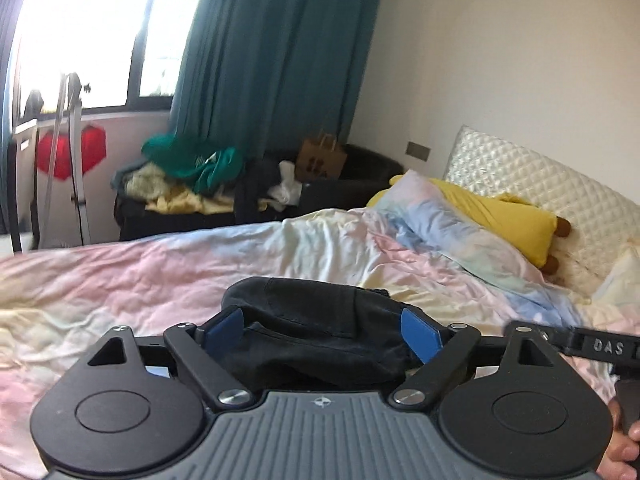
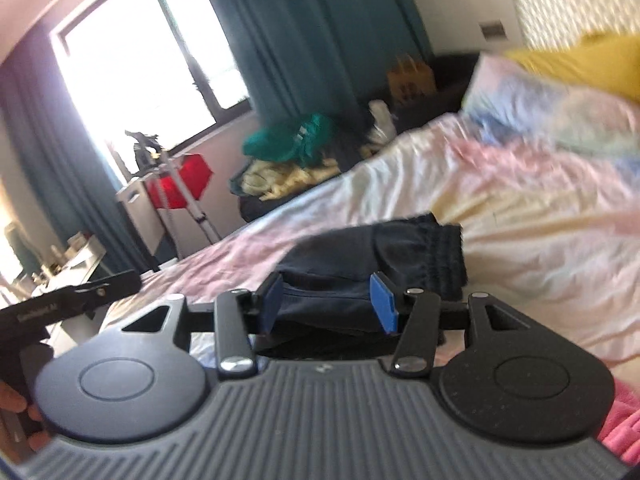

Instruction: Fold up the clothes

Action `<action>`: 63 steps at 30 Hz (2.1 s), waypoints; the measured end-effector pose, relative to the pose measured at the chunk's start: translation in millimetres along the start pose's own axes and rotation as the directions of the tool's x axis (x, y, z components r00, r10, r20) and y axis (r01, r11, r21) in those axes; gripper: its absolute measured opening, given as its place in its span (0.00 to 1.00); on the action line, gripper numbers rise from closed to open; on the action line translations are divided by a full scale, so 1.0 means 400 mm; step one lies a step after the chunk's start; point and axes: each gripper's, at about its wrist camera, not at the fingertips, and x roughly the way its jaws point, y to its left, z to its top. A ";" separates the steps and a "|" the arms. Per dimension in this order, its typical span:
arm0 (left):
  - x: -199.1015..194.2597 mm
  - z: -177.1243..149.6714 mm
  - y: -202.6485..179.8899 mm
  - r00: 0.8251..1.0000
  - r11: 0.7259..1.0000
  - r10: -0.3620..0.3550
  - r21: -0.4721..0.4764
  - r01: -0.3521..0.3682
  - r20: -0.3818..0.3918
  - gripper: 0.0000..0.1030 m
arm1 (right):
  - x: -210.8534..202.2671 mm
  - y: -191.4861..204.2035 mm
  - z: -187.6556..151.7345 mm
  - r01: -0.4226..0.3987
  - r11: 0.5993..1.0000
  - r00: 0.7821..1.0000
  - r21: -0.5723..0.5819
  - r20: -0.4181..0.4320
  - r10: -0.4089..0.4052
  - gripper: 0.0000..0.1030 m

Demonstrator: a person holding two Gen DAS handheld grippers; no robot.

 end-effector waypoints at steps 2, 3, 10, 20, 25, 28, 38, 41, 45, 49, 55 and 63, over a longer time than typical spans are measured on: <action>-0.049 -0.013 -0.024 1.000 1.000 0.002 0.019 -0.002 0.019 0.89 | -0.041 0.038 -0.016 0.001 0.999 0.999 -0.041 0.036 0.000 0.51; -0.072 -0.021 -0.033 1.000 1.000 0.001 0.026 -0.002 0.030 0.97 | -0.061 0.053 -0.027 0.000 0.998 0.999 -0.058 0.055 0.003 0.51; -0.198 -0.098 -0.067 0.995 0.995 0.037 0.085 -0.045 0.093 1.00 | -0.116 0.108 -0.115 0.018 0.994 0.994 -0.107 0.109 -0.006 0.51; -0.188 -0.230 -0.002 0.990 0.993 0.102 0.053 -0.108 0.102 1.00 | -0.072 0.149 -0.218 0.099 0.984 0.978 -0.149 0.200 -0.068 0.75; -0.154 -0.280 0.047 0.986 0.990 0.132 0.036 -0.136 0.098 1.00 | -0.013 0.158 -0.256 0.078 0.988 0.982 -0.134 0.180 -0.054 0.83; -0.136 -0.297 0.078 0.983 0.987 0.157 0.029 -0.161 0.098 1.00 | 0.039 0.175 -0.285 0.120 0.981 0.987 -0.151 0.126 -0.101 0.83; -0.106 -0.334 0.115 0.975 0.977 0.203 0.046 -0.207 0.088 1.00 | 0.111 0.179 -0.369 0.193 0.970 0.970 -0.147 0.177 -0.166 0.83; -0.099 -0.339 0.114 0.976 0.977 0.204 0.046 -0.208 0.080 1.00 | 0.117 0.174 -0.371 0.193 0.971 0.972 -0.143 0.164 -0.169 0.83; -0.091 -0.340 0.110 0.977 0.978 0.199 0.044 -0.203 0.070 1.00 | 0.123 0.172 -0.375 0.195 0.970 0.974 -0.146 0.147 -0.174 0.83; -0.089 -0.343 0.109 0.977 0.978 0.201 0.047 -0.204 0.067 1.00 | 0.126 0.177 -0.378 0.202 0.967 0.974 -0.152 0.136 -0.182 0.83; -0.096 -0.342 0.111 0.977 0.977 0.203 0.045 -0.206 0.070 1.00 | 0.130 0.185 -0.381 0.218 0.961 0.972 -0.169 0.129 -0.198 0.83; -0.102 -0.344 0.114 0.975 0.976 0.212 0.036 -0.214 0.067 1.00 | 0.127 0.196 -0.386 0.238 0.952 0.967 -0.192 0.144 -0.212 0.83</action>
